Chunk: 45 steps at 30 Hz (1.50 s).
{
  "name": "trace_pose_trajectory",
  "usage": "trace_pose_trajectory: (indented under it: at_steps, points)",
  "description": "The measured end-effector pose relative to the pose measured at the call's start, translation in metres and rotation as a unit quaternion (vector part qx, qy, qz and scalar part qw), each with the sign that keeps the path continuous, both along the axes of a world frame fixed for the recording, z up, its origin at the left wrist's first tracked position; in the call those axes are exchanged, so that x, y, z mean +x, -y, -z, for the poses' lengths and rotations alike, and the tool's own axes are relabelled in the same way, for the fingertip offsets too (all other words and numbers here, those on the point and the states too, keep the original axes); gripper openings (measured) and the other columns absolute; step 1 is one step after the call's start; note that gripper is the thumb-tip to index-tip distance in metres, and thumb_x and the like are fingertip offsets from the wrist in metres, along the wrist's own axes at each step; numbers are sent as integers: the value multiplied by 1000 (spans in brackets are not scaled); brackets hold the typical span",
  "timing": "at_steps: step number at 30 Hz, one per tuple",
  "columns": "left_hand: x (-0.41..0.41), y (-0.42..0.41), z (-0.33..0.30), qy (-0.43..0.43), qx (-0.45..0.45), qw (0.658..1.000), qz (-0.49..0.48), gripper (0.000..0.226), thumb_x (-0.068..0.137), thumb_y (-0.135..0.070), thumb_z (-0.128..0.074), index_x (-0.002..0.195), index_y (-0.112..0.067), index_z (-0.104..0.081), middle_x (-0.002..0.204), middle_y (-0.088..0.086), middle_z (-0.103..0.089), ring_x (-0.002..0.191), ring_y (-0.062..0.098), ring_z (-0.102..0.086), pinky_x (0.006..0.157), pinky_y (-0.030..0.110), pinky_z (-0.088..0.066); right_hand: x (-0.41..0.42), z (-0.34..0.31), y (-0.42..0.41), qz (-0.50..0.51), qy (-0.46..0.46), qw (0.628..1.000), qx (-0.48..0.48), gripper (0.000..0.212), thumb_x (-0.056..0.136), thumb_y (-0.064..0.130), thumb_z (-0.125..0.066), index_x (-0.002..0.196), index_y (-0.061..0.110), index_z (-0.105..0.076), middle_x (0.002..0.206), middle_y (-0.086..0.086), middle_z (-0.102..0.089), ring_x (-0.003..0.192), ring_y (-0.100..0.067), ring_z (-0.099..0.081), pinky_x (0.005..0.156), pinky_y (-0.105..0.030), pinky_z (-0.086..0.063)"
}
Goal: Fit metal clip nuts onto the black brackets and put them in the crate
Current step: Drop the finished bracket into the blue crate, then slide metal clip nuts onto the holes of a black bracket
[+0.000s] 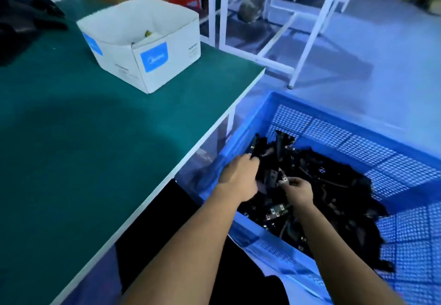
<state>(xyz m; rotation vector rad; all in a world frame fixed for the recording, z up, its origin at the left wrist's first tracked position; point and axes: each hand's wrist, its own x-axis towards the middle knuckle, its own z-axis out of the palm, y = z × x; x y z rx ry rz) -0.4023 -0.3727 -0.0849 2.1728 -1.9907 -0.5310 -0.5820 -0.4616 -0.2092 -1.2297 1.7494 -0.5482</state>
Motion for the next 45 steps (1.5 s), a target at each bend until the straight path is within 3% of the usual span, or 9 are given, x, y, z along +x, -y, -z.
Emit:
trace_pose_trajectory:
  at_steps: [8, 11, 18, 29, 32, 36, 40, 43, 45]
  points:
    - [8, 1, 12, -66, -2, 998, -17, 23, 89, -9, -58, 111, -13, -64, 118, 6, -58, 110, 32, -59, 92, 45, -52, 8, -4, -12, -1, -191, 981, -22, 41, 94, 31, -66, 132, 14, -64, 132, -14, -62, 121, -37, -57, 101, -50, -51]
    - [9, 18, -28, -122, -118, 985, -13, 20, 86, -9, -59, 104, -17, -65, 111, 2, -64, 105, 28, -61, 87, 41, -52, 38, -42, -11, -12, -179, 964, -198, 27, 94, 18, -64, 119, 10, -70, 122, -17, -64, 116, -41, -55, 97, -49, -47]
    - [52, 23, -124, -205, -389, 893, -94, 15, 82, -14, -59, 96, -14, -65, 99, -4, -66, 95, 19, -62, 81, 42, -54, 139, -174, -18, -95, -71, 818, -563, 7, 77, 8, -59, 84, 6, -62, 84, -14, -58, 78, -34, -49, 64, -41, -35]
    - [248, -177, -145, -150, -508, 748, -399, 9, 88, -21, -57, 82, -19, -64, 77, -16, -63, 78, -6, -58, 80, 12, -43, 376, -251, -177, -606, 43, 682, -406, 18, 76, 16, -50, 61, 25, -45, 59, 3, -52, 55, -24, -51, 53, -31, -33]
    - [302, -270, -138, -126, -536, 666, -503, 12, 92, -15, -58, 85, -11, -67, 77, -10, -62, 74, 2, -54, 80, 29, -48, 432, -247, -237, -701, 31, 617, -355, 14, 86, 19, -70, 100, 17, -67, 92, -6, -67, 84, -26, -62, 73, -33, -46]
    - [347, -371, -117, -131, -560, 523, -629, 15, 91, -13, -52, 90, -7, -67, 84, 1, -60, 80, 13, -54, 87, 49, -54, 492, -246, -296, -755, 7, 574, -318, 66, 92, 34, -74, 149, 28, -43, 137, -12, -44, 119, -32, -54, 103, -35, -45]
    - [358, -405, -106, -185, -588, 437, -655, 10, 93, -15, -52, 89, -10, -60, 87, -3, -59, 75, 4, -55, 85, 51, -57, 540, -250, -334, -747, -120, 524, -392, 93, 93, 9, -65, 161, 42, -11, 162, -14, -3, 110, -35, -50, 76, -40, -49]
    - [366, -405, -105, -184, -597, 430, -652, 9, 94, -13, -54, 89, -8, -60, 81, -5, -58, 66, 0, -55, 84, 52, -57, 561, -251, -352, -759, -214, 443, -427, 114, 82, -17, -51, 162, 46, 1, 171, -5, 12, 108, -34, -52, 69, -40, -48]
    - [368, -405, -104, -187, -593, 434, -652, 8, 94, -13, -56, 89, -9, -60, 79, -6, -58, 66, 0, -56, 83, 50, -59, 568, -252, -356, -757, -225, 411, -456, 108, 84, -15, -52, 164, 40, -4, 171, -6, -6, 121, -39, -54, 75, -42, -48]
